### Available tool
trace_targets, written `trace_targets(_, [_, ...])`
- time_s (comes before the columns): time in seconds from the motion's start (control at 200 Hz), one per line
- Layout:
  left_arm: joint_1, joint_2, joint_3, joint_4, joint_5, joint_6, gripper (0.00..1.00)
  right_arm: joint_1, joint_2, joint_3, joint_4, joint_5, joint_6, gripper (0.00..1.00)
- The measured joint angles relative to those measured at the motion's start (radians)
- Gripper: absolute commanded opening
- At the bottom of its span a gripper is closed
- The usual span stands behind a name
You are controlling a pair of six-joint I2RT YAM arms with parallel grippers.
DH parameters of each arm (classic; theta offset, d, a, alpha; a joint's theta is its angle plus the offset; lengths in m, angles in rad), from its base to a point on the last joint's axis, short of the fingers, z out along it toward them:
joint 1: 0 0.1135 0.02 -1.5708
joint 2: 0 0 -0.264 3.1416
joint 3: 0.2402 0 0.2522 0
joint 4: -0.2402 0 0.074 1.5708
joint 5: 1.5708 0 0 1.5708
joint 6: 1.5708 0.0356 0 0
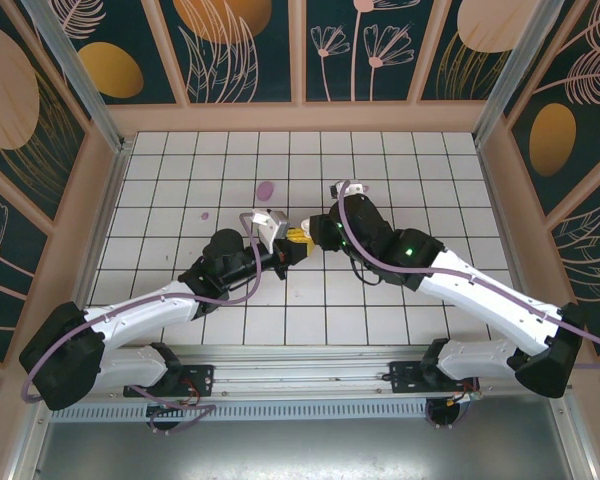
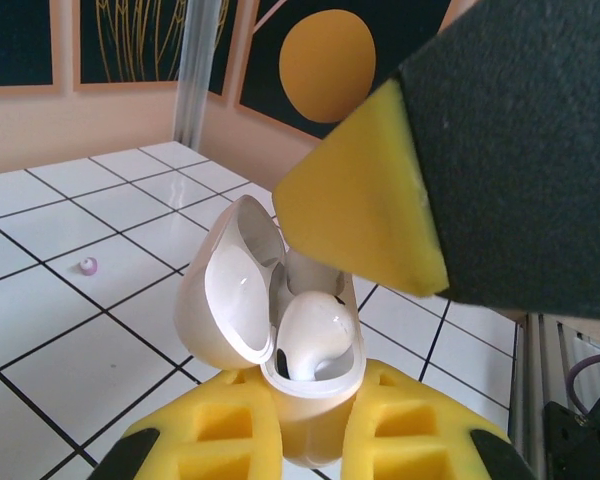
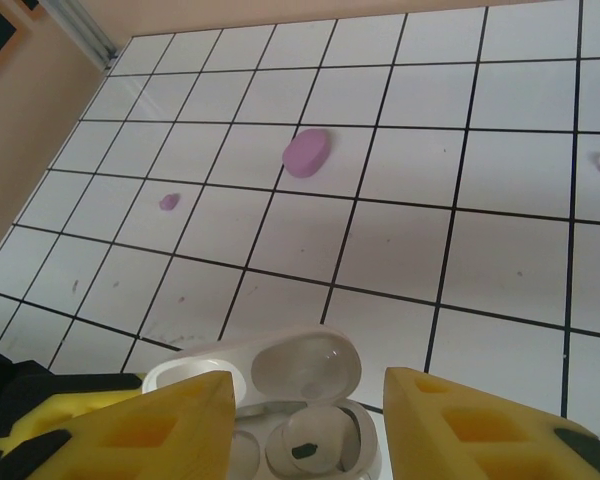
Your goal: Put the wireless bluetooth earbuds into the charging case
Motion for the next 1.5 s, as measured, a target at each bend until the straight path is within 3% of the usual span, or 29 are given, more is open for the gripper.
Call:
trace_targets(0.26, [0.000,-0.005,0.000,0.000,0.000,0.000,0.00,0.000,0.000,0.002,-0.002,-0.001,0.001,0.43])
trace_targets(0.42, [0.000,-0.019,-0.001,-0.002,0.000,0.013,0.00,-0.003,-0.026,0.002,0.000,-0.027,-0.007,0.33])
trace_targets(0.606, [0.000,-0.061,-0.006,-0.010,0.004,0.045,0.00,-0.092,-0.123,-0.007,0.034,-0.175,-0.014,0.21])
trace_targets(0.946, [0.000,-0.087,-0.003,-0.051,0.048,0.090,0.00,-0.133,-0.159,-0.073,0.086,-0.346,-0.015,0.20])
trace_targets(1.116, [0.000,-0.119,0.004,-0.111,0.085,0.122,0.00,-0.149,-0.178,-0.063,0.077,-0.367,-0.036,0.22])
trace_targets(1.251, [0.000,-0.154,0.030,-0.163,0.127,0.163,0.00,-0.188,-0.188,0.003,0.045,-0.423,-0.075,0.36])
trace_targets(1.501, [0.000,-0.192,0.056,-0.232,0.192,0.257,0.00,-0.244,-0.155,0.050,0.048,-0.680,-0.094,0.49])
